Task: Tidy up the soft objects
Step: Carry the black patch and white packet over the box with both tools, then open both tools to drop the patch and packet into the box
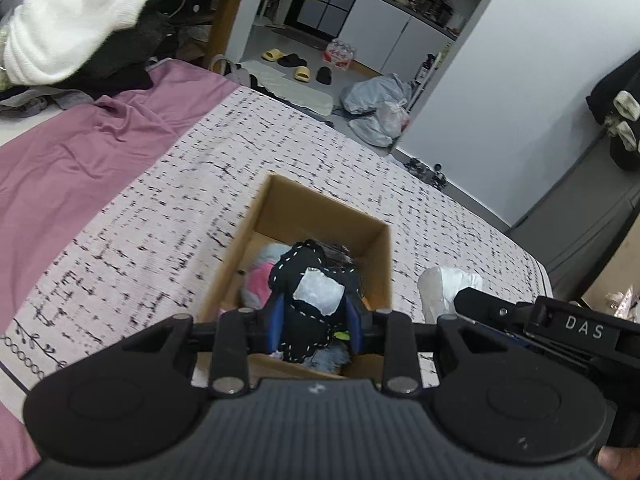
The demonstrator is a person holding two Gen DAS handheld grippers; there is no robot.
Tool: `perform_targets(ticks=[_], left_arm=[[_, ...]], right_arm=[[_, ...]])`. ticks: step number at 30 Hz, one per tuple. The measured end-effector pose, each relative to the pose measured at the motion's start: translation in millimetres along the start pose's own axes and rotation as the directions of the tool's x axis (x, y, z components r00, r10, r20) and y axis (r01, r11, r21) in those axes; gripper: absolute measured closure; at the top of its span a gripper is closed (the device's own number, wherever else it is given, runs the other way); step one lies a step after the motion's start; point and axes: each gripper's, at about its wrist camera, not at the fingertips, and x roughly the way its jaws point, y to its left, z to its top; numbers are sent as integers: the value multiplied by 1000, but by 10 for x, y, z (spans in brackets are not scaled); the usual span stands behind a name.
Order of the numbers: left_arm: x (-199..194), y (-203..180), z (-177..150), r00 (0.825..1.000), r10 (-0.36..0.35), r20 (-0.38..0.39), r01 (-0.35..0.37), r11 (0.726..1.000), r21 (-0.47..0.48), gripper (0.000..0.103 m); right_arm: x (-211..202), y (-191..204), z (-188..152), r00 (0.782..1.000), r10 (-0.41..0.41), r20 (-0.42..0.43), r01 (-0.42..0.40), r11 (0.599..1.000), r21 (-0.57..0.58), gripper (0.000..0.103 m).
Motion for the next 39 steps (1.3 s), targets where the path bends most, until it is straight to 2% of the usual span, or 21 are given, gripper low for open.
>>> perform_targets(ticks=[13,16,18,20,34,39], left_arm=[[122,291,221,999,33,8,-33,999,-42,72],[184,307,235,999,35,0,-35,998,-46,72],[226,308,247,999,34,-6,-35,998,-43,72],[257,300,271,999,34,-9,-34,999,-36,72],[588,47,600,999,-5,-33,6,999,43,71],[743,-60,687,999,8,-41,-6,998,59,70]], right_arm=[[434,236,-17,996,12,-86,-16,999,-38,73],[560,257,-84,990,15,-144,-22,999,-50,70],[618,260,-132,987,4,-162,-14,998,-65,65],[624,263,-165,987,-2,-158,-10,997,-77,62],[362,-97,-61,994,-17,-104,16,1000,-17,61],[237,-220,-50,996,-30,-87,29,1000,-6,61]])
